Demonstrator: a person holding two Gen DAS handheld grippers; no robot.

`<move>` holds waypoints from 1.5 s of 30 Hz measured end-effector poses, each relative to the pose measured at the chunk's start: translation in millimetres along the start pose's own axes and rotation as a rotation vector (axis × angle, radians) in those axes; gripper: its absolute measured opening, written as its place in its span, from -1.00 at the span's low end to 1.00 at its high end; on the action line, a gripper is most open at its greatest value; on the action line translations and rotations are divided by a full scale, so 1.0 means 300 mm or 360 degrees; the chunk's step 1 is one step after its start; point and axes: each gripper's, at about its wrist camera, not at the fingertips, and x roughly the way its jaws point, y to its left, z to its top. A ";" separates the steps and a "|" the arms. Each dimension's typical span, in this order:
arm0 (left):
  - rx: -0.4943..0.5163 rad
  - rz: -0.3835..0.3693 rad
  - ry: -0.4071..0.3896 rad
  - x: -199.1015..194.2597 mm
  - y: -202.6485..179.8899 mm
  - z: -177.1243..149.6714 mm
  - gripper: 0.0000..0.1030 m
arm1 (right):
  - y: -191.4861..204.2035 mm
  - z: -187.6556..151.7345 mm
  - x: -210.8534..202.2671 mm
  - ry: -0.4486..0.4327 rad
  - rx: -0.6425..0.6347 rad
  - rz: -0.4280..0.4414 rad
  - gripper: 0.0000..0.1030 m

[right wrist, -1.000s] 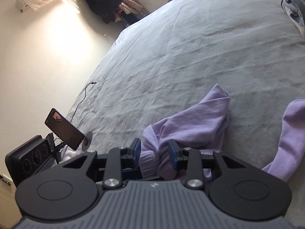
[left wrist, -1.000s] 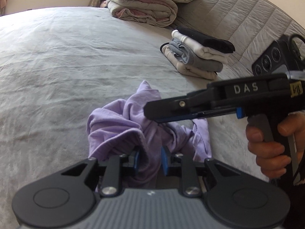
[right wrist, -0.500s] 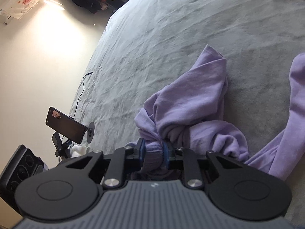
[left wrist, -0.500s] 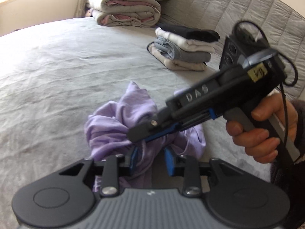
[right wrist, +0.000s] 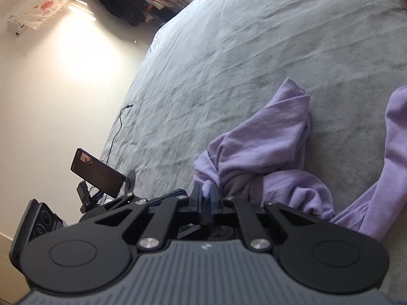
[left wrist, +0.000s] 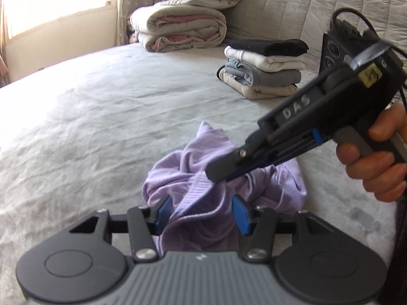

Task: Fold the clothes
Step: 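Grasp the sweatshirt fabric with both grippers close together, then lift and spread the sweatshirt by pulling the grippers apart, then lay it down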

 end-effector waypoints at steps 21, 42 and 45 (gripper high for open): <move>-0.0573 0.0545 -0.0035 -0.012 0.264 0.011 -0.89 | -0.006 0.051 -0.084 -0.0321 -0.0243 -0.0270 -0.29; -0.0804 0.1000 0.0022 0.000 0.501 -0.026 -0.89 | -0.072 0.012 0.065 -0.0195 -0.0420 -0.0532 -0.27; -0.0845 0.0954 -0.0014 -0.008 0.505 -0.027 -0.89 | -0.055 -0.007 0.077 -0.0194 -0.0485 -0.0563 -0.46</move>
